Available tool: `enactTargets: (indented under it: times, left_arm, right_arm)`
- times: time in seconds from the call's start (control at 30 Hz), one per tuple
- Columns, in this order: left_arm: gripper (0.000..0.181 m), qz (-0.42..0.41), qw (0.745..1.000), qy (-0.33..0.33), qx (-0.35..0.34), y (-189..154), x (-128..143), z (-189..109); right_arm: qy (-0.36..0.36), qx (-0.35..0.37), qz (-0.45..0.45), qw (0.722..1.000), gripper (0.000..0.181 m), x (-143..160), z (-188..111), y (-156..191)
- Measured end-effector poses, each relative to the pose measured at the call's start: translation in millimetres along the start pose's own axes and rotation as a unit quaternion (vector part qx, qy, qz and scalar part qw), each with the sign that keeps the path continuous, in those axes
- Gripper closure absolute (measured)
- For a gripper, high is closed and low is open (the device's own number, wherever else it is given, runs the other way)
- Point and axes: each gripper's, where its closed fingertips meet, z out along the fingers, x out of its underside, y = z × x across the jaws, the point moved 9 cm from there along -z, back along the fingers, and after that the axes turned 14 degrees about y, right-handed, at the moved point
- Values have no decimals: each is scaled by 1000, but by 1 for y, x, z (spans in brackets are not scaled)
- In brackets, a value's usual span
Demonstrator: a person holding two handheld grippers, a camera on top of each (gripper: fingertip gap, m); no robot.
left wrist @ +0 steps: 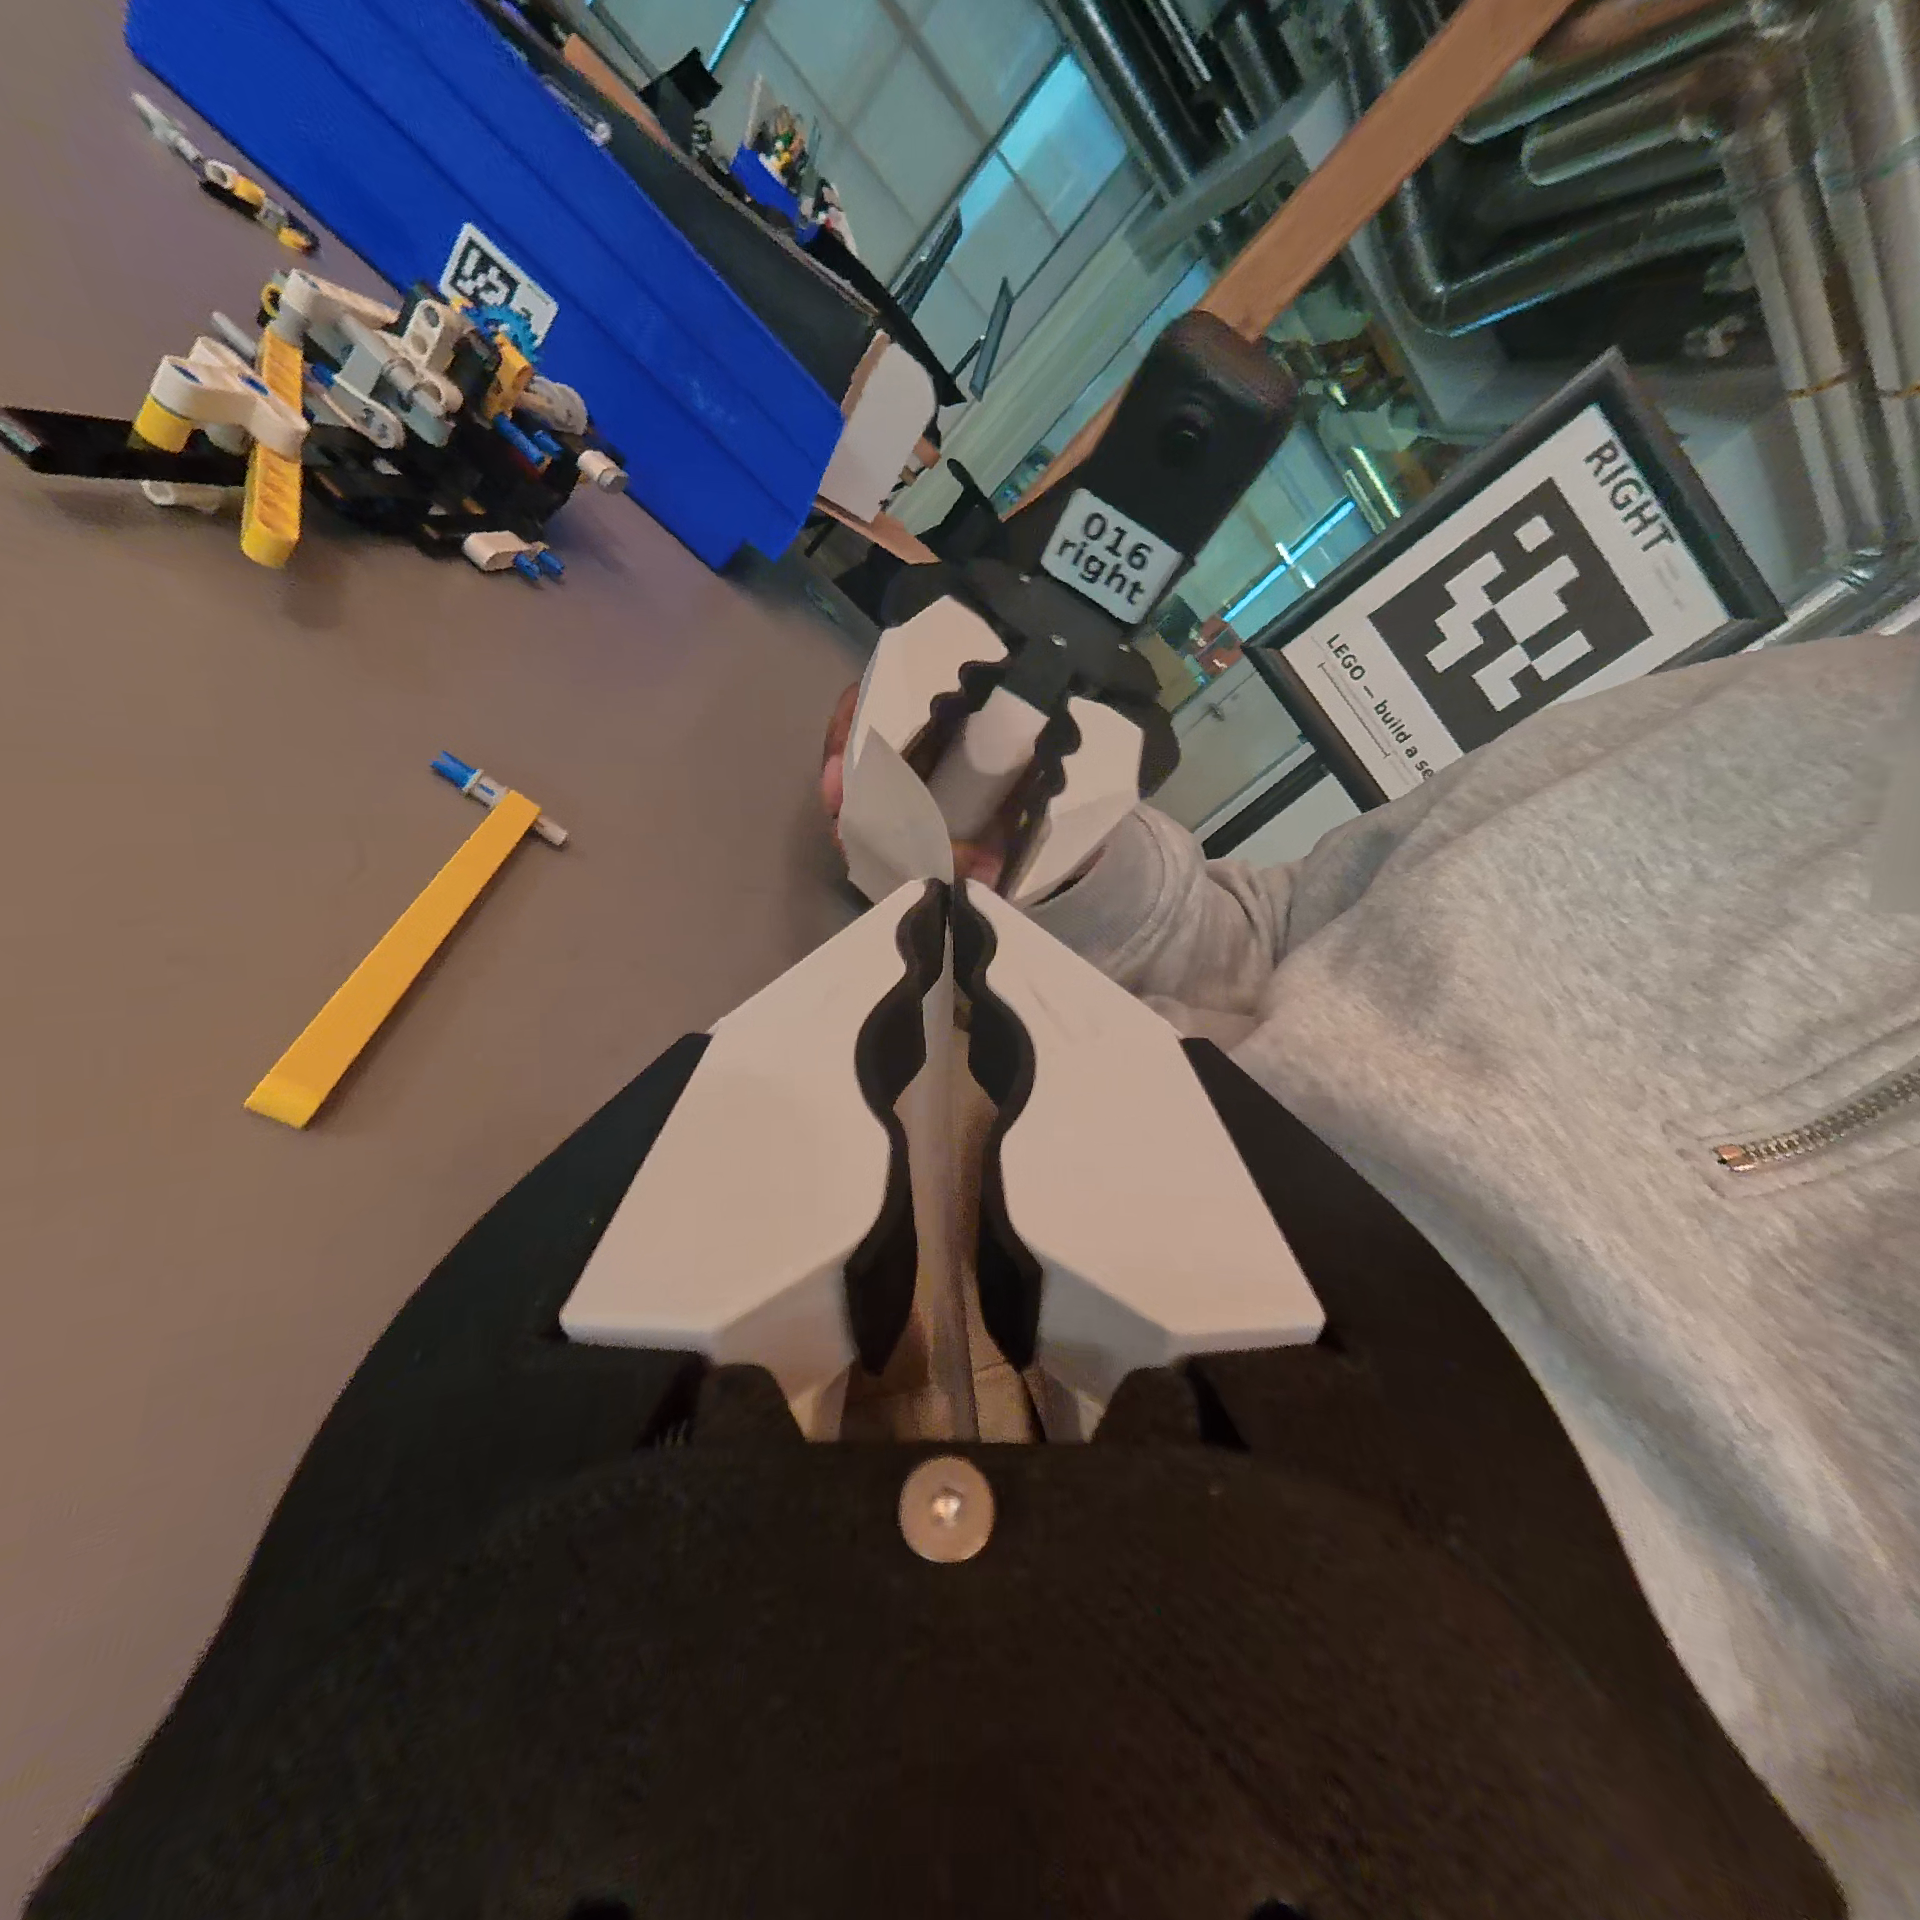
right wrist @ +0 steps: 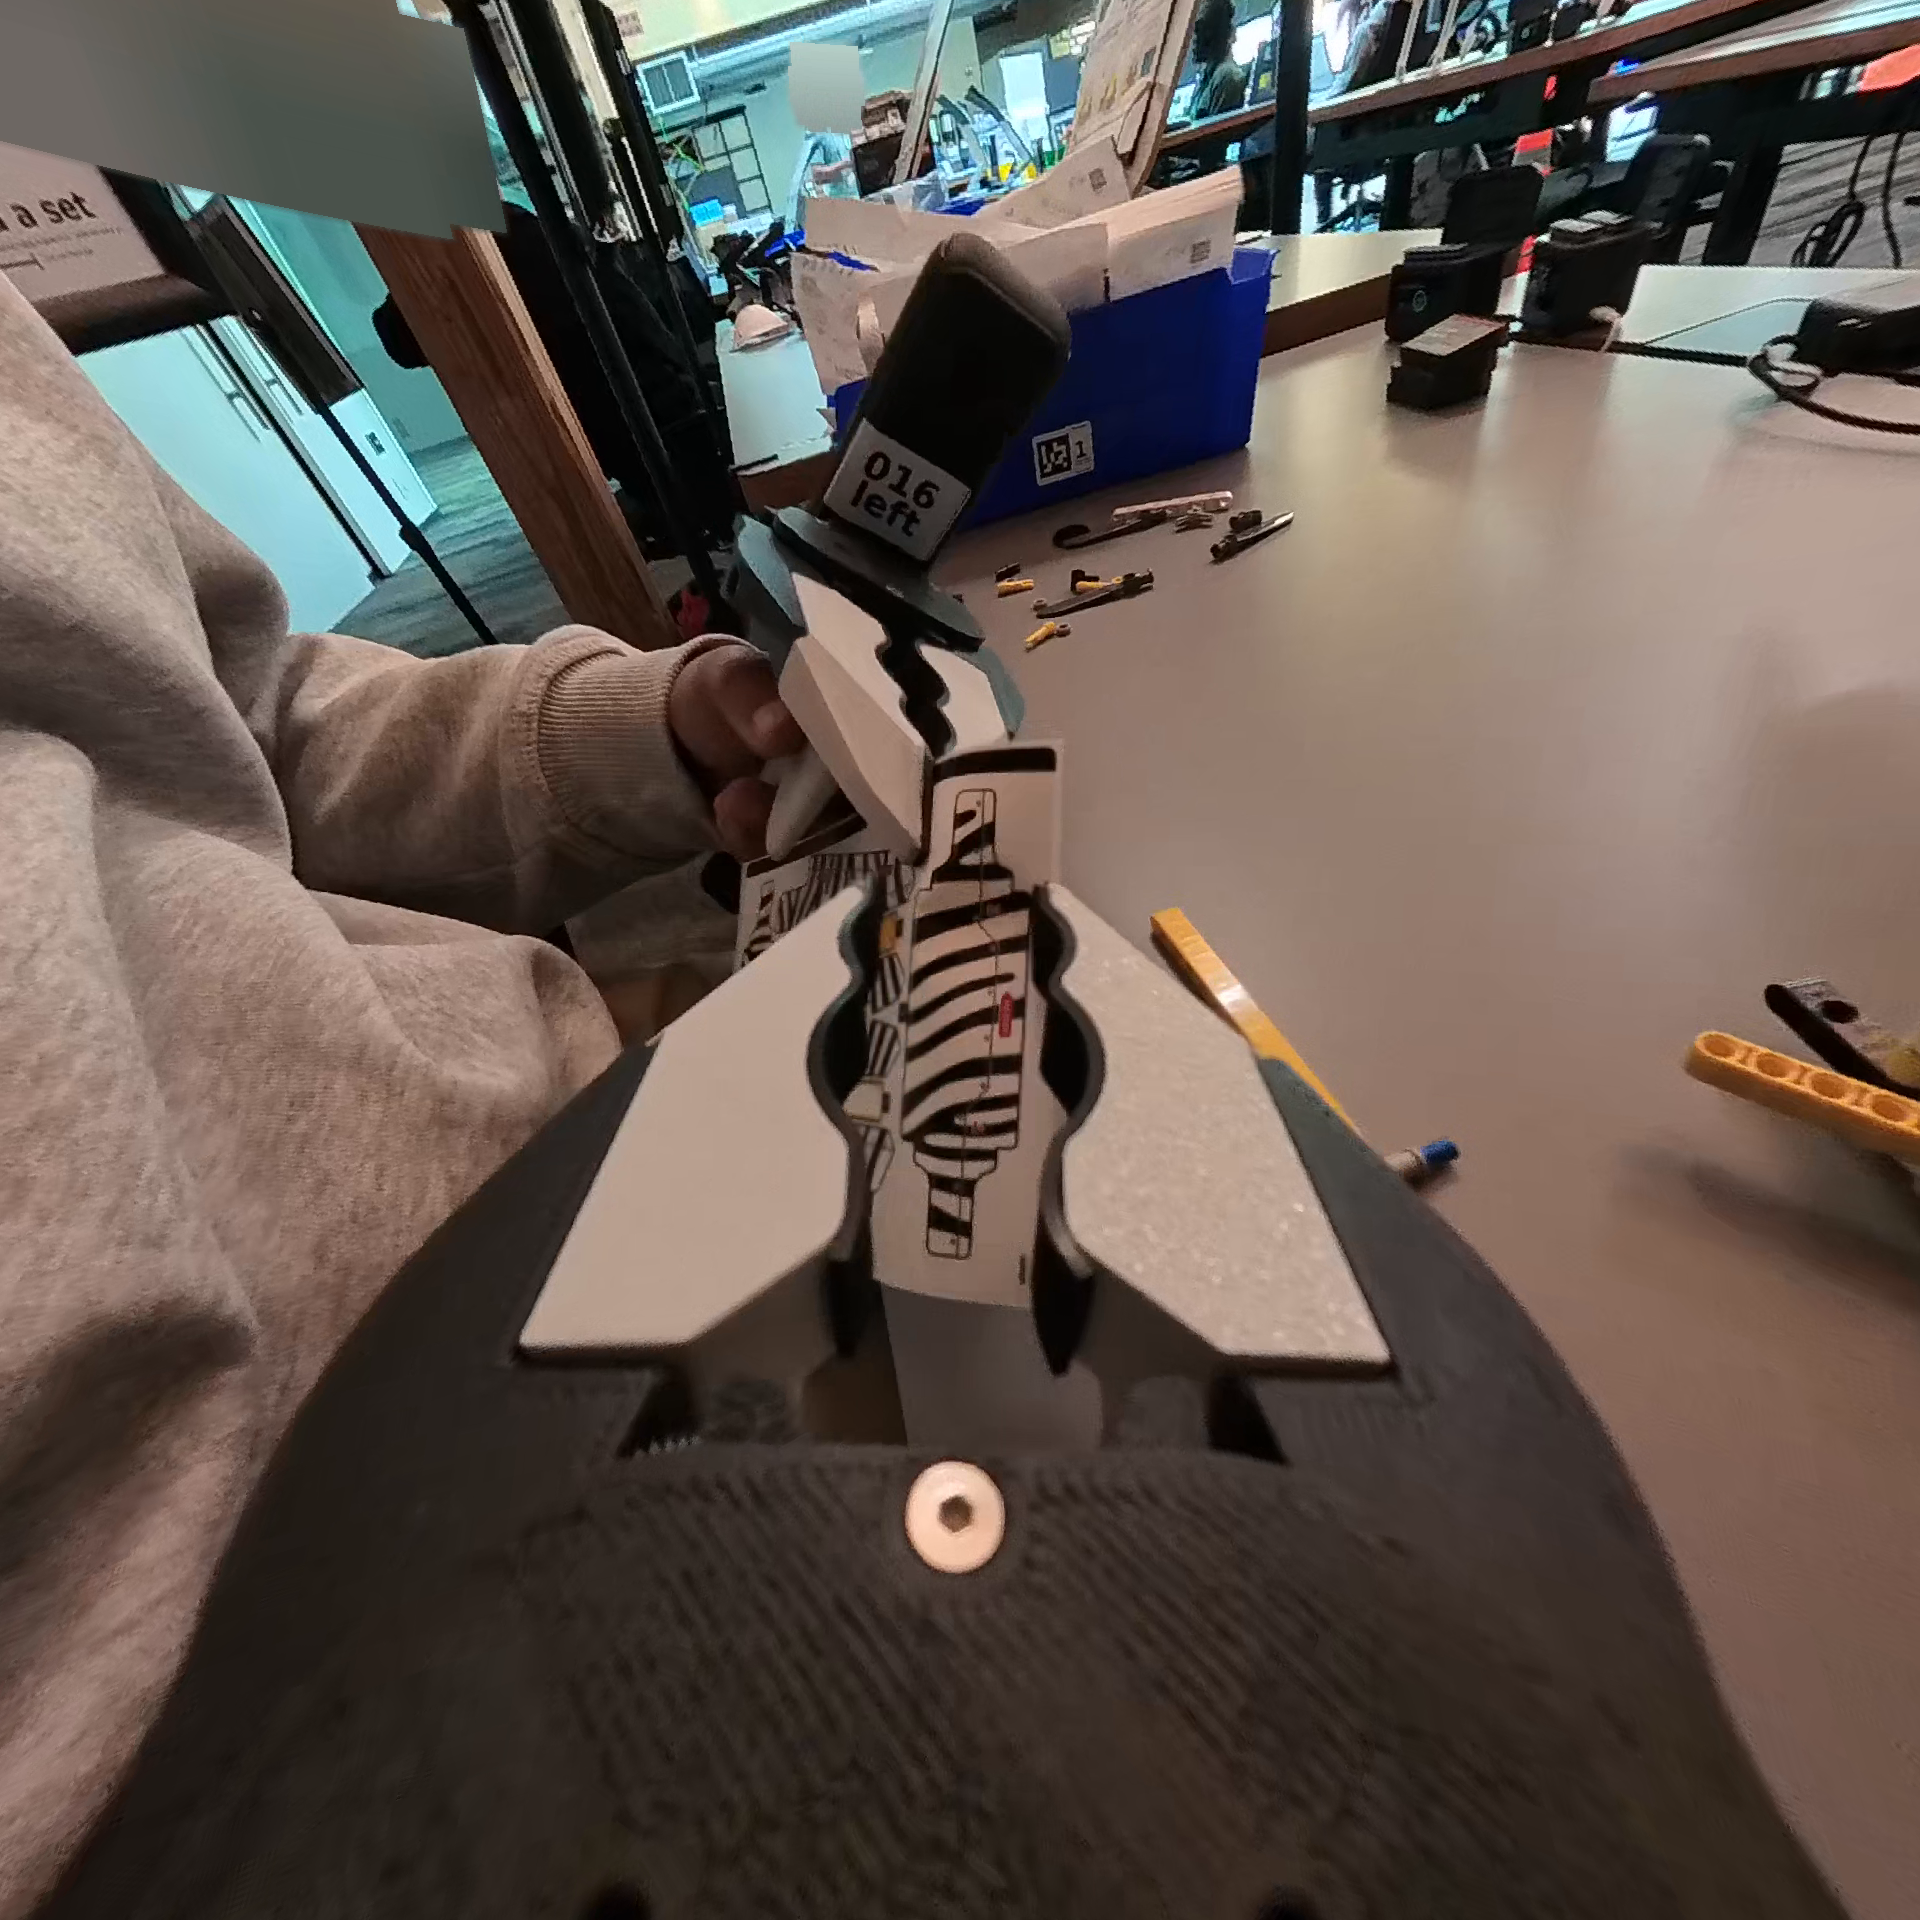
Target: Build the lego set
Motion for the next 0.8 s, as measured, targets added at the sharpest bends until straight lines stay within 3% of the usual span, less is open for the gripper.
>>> enactTargets:
  times: [0.13,0.27,0.37,0.53,0.63,0.7,0.8]
  left_arm:
    - [181,-50,998,-31,-20,10,-1,-3]
    - [181,-104,991,-80,31,15,-3,-9]
    - [181,-92,992,-75,40,12,-4,-10]
    - [181,-66,995,-58,54,6,-4,-9]
    - [181,-59,994,-63,72,3,-5,-9]
    - [181,-54,994,-63,71,2,-5,-9]
    - [167,-35,996,-48,62,-1,-4,-8]
  right_arm:
    - [2,81,-59,995,140,-3,-1,3]
    - [18,167,-153,974,140,-6,6,16]
    - [40,206,-160,965,129,-4,11,14]
    - [8,109,-48,993,124,-5,6,6]
    - [7,4,28,1000,148,-2,5,2]
    - [-8,-52,51,997,180,-1,4,2]
    - [-46,-77,83,993,181,-4,-4,-2]
